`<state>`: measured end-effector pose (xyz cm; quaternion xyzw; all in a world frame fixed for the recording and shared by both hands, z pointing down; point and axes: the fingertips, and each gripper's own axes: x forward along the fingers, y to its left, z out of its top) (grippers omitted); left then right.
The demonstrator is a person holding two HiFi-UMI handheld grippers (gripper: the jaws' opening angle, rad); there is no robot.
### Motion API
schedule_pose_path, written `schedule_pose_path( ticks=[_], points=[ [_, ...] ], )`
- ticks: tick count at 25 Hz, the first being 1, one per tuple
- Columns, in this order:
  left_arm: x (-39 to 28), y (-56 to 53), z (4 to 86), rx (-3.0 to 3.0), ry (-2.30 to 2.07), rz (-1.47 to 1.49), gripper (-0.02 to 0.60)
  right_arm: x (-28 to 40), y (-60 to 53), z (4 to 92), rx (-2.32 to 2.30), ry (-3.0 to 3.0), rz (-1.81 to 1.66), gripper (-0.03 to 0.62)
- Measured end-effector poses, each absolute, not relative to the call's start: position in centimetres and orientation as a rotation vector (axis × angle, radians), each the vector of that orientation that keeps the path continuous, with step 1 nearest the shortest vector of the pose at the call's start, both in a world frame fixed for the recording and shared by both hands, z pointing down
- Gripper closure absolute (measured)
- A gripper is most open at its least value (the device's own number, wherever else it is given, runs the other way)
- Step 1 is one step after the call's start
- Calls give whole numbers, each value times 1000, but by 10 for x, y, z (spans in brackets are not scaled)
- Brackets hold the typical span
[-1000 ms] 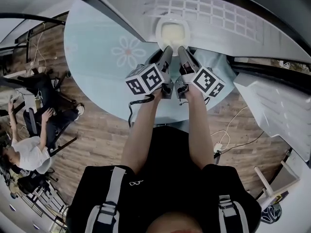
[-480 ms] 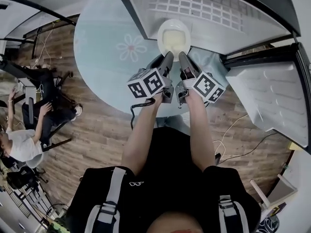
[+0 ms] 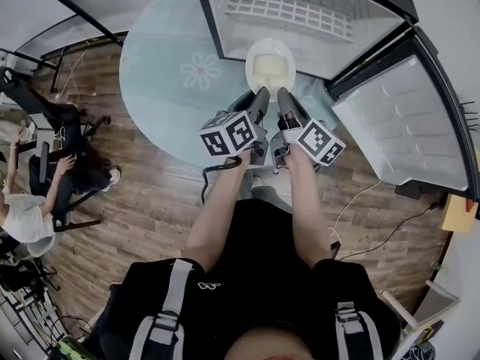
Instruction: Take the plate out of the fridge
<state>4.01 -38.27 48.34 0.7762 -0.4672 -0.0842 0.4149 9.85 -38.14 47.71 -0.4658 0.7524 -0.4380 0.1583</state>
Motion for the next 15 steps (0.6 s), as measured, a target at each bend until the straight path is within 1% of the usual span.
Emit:
schedule_pose_path(
  ticks=[15],
  points=[
    [53,-323,454,2022,-1208,-235,472,111,-323,445,-1317,2239,-1152,523]
  ],
)
